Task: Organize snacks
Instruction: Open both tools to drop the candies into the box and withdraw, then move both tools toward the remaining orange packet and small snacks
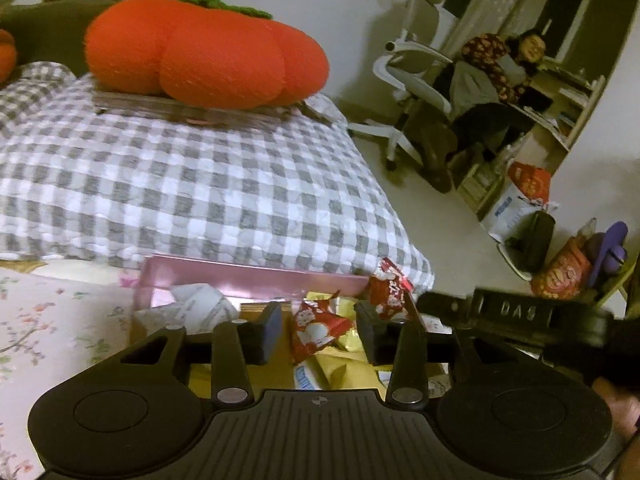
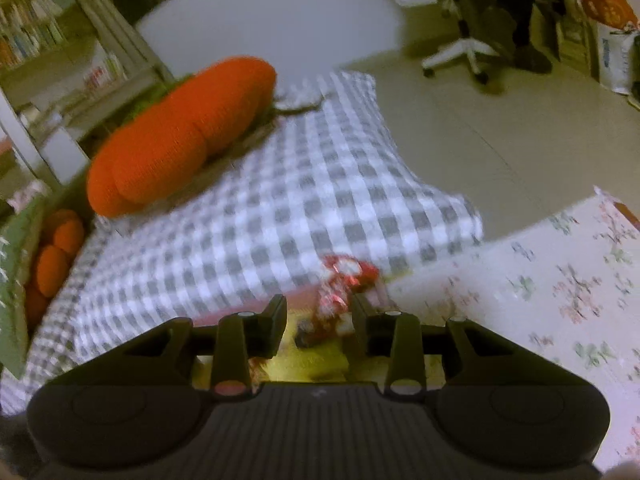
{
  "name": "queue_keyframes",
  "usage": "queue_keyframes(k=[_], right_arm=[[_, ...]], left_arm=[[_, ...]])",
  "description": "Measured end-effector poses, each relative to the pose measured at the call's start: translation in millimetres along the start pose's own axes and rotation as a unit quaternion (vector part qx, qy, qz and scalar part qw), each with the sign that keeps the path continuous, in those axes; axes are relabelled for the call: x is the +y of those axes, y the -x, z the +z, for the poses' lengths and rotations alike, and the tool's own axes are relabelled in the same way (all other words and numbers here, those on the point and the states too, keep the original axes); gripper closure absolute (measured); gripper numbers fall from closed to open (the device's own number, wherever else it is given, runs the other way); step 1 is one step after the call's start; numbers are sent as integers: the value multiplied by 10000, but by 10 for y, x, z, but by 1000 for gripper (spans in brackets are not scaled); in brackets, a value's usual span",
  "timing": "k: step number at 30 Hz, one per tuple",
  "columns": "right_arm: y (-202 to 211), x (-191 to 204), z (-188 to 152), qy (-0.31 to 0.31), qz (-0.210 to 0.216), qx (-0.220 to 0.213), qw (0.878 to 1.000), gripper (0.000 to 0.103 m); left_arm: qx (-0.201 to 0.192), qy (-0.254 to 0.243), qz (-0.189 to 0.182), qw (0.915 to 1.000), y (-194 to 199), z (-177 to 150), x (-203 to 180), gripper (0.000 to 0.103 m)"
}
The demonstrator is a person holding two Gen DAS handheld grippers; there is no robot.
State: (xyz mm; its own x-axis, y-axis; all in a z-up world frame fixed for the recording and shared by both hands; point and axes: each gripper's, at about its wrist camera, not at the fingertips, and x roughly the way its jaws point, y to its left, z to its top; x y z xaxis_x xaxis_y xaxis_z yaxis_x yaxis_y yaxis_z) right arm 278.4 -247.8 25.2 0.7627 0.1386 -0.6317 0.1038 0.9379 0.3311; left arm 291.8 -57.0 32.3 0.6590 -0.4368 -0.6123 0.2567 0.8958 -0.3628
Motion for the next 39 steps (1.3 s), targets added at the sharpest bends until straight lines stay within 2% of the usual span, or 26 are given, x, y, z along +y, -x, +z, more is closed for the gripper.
queue_keyframes(k=[5,12,16,18,21,24,29,32,35,39], right_arm=[[166,-37,-40,-102,32,113,9999,69],[350,-17,-239,42,-161,345,9993,63],[465,3,-438,188,-222,532,9982,62],[579,17,-506,221,-277,519,9980,61],[746,45,-628,283,-98,523,9982,59],[867,104,-741,449,-184,556,9973,59],[1066,161,-955,740,-217,588,9953,58],[1148,139,-1063,735,-220,699,9946,58],[1219,103,-1131,828,-325,727,9934,55],[1246,-8,-1214,649,-280,873,9937,54]], left_arm=[[131,216,194,9995,205,-18,44,60],[426,61,621,9971,548,-288,158,54],[531,141,683,9961,752,-468,233,54],[545,112,709,9959,857,-567,244,54],[582,30,825,9949,987,-692,230,54],[598,31,863,9945,1148,-838,227,53],[825,134,982,9916,1342,-1118,237,53],[913,89,1042,9903,1446,-1242,231,53],[941,120,1115,9892,1557,-1332,249,47],[1059,262,1137,9875,1640,-1449,292,46]])
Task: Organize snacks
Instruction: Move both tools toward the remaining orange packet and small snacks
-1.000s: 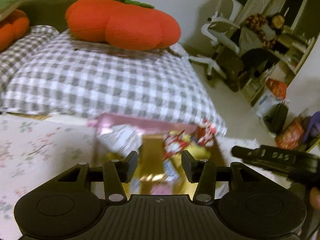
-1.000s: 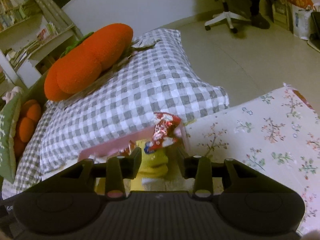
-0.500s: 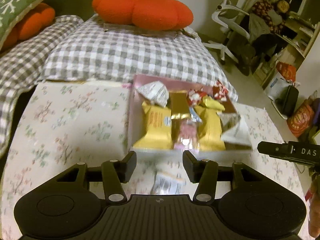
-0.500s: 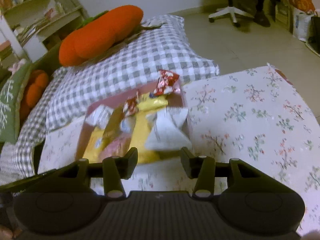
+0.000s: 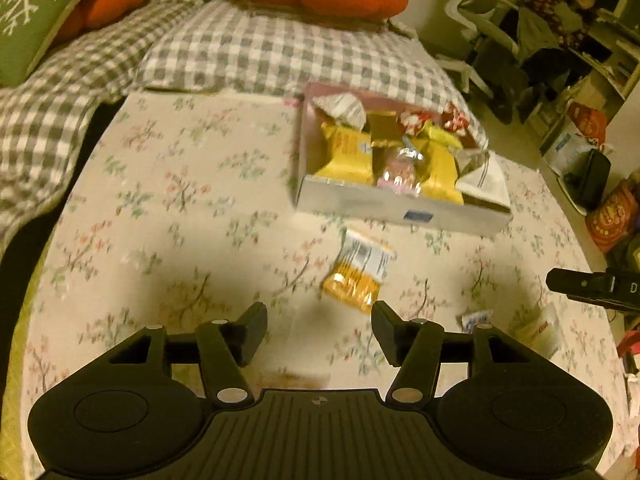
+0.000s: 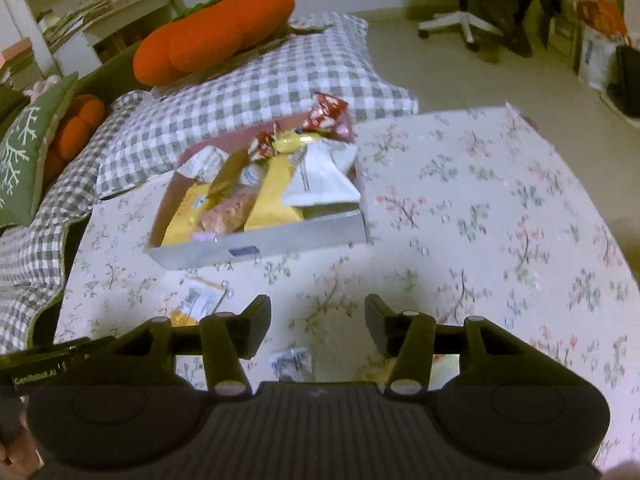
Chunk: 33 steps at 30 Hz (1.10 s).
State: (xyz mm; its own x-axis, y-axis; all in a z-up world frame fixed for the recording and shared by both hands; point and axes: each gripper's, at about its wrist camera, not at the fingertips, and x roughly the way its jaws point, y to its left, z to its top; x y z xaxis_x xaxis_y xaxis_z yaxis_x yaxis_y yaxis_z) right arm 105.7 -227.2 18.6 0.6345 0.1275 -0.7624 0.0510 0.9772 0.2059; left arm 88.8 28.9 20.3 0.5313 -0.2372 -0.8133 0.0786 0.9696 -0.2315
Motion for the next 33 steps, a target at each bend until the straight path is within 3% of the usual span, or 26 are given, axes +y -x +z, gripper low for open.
queue_keyframes(k=[15,23,28,33], right_arm=[[-232,198,-201,454,-24,669,9967,53],[-263,274,-235,645,-83,767,9949,53],[-289,292,-249,730,-121,811,9940,53],[-362,285,-268,764,-114,959,9924,52]], left_arm=[[435,185,164,9987,-50,-336,55,36],[544,-96,352,9979,-84,-471,-19,36],[679,-144,240,9973,-154,-520,-65,36],[759,-229,346,9962,-219,-557,-90,45]])
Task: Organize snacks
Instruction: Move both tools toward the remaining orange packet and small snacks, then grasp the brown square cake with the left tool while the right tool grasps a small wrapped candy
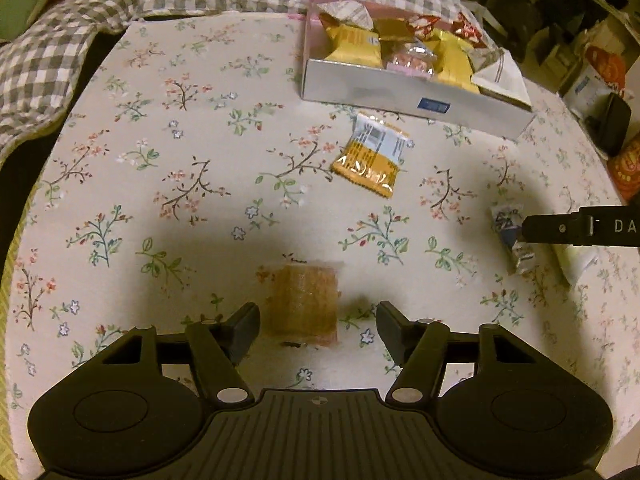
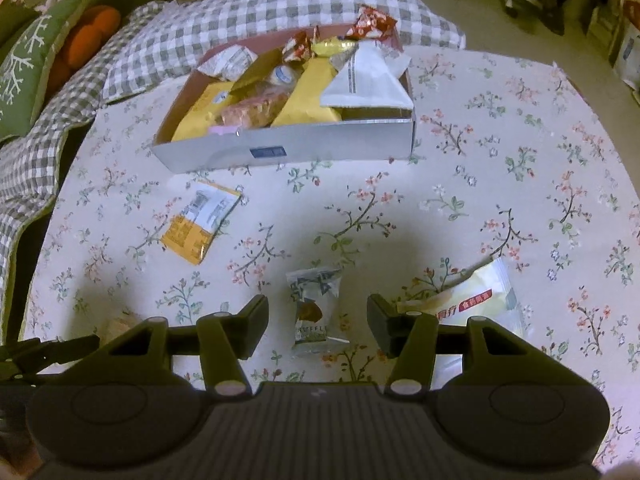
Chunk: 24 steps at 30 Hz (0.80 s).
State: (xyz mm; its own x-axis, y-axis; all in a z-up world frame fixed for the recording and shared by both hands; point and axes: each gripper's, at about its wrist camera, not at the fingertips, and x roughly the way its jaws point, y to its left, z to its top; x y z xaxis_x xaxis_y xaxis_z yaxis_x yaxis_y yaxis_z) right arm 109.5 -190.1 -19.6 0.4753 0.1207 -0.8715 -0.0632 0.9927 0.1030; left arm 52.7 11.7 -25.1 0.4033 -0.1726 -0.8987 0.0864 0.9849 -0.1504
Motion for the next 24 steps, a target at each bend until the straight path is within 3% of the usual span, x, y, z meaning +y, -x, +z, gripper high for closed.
queue_keyframes(k=[5,16,24], right_arm=[[-68,53,-2,152,14,90,9998,53],[-184,68,-7,247,-80,172,9995,57],[-305,94,-10,335,-116,292,9989,67]], left_arm=[[45,-78,78,9999,-43,-7,-31,68],[-67,-209,58,9997,-31,6,-68,71],[-113,-250,78,9996,-45,21,-84,71]])
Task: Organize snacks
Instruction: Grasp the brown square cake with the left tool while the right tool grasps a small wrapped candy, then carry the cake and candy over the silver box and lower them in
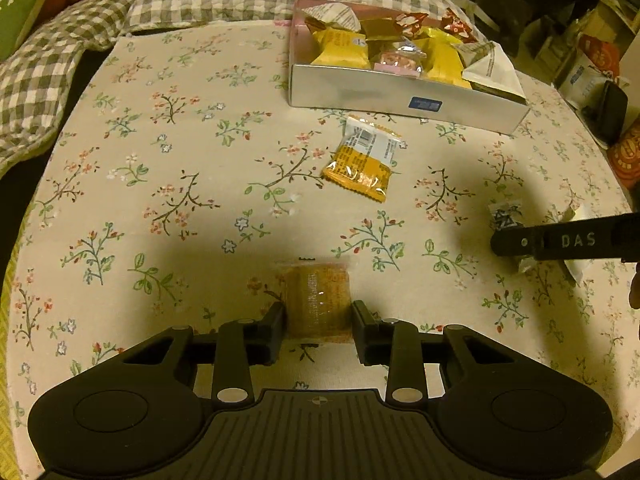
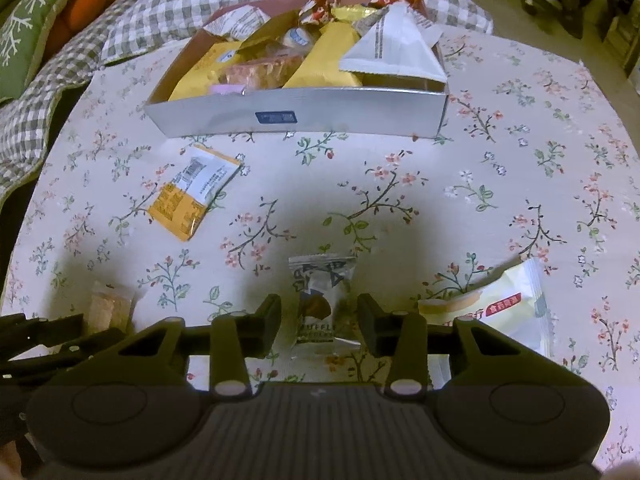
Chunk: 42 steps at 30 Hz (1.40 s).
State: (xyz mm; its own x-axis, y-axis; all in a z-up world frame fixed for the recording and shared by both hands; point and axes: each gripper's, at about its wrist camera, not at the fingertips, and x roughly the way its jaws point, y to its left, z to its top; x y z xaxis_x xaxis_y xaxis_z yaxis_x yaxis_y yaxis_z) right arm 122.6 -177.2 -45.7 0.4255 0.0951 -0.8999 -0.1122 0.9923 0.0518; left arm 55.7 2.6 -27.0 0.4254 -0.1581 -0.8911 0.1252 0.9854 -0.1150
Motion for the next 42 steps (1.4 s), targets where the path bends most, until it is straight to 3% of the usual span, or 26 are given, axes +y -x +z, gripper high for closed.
queue_keyframes(k=[2,8,30,42], right_arm=[[-10,22,-4,93,-51,-29,9999,77],[7,63,-20,223,48,-53,9997,85],[87,113,-5,241,235,-289,9990,86],[137,107,22,172,346,-454,9982,86]], left_arm=[[-5,-13,-20,10000,1,3,-5,71],[-24,-42,-67,10000,8,7,-23,71],[-87,-103,-46,9999,6,16,-48,71],[-341,-321,145,9988,42,66,-115,71]])
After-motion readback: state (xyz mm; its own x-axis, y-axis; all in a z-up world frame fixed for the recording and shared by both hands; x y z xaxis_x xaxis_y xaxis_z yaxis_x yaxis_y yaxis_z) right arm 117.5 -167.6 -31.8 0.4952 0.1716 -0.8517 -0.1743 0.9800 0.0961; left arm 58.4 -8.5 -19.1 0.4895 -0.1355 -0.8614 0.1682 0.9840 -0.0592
